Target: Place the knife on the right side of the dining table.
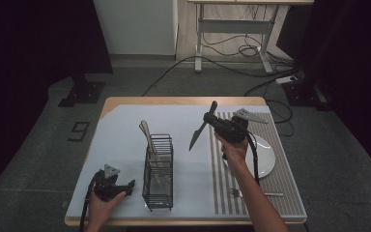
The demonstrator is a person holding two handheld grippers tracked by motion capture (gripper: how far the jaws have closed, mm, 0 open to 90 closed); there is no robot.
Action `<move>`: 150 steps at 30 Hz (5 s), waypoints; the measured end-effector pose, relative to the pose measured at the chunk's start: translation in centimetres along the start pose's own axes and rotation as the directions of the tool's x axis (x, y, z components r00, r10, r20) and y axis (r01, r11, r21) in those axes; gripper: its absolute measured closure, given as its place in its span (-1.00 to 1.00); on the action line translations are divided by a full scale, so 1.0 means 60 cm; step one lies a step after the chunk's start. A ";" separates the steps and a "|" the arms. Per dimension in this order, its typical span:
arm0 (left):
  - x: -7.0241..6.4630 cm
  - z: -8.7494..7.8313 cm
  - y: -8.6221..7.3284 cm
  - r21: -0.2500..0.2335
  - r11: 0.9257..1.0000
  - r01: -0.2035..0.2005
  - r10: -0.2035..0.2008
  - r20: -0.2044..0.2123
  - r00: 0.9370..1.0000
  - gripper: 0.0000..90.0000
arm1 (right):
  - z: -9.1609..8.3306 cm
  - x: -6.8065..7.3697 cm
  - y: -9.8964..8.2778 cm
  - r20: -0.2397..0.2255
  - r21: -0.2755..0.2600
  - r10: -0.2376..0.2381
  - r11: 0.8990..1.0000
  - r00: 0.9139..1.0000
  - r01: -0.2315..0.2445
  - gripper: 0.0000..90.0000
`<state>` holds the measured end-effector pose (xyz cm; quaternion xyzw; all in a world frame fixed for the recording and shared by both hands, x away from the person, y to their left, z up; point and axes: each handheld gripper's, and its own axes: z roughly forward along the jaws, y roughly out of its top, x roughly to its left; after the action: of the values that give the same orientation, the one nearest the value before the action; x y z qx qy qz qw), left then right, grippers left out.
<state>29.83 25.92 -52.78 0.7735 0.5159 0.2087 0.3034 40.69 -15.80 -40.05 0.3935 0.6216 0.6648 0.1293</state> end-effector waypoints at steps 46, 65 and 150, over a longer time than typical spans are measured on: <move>0.000 0.000 0.000 -0.001 1.000 0.000 0.000 0.001 1.000 -0.80 | 0.038 -0.195 -0.003 0.342 -0.069 0.037 0.998 0.939 -0.014 0.86; 0.000 0.000 0.000 -0.001 1.000 -0.001 0.001 0.000 1.000 -0.80 | 0.006 -0.235 -0.008 0.414 -0.027 0.023 1.000 0.910 -0.013 0.74; 0.000 0.000 0.000 -0.003 1.000 -0.003 0.003 0.000 1.000 -0.80 | -0.046 -0.366 -0.078 0.610 0.020 0.239 0.949 0.756 -0.316 0.19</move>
<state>29.80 25.91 -52.80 0.7738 0.5146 0.2098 0.3042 51.74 -31.40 -52.12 0.6784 0.5223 0.4786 0.1950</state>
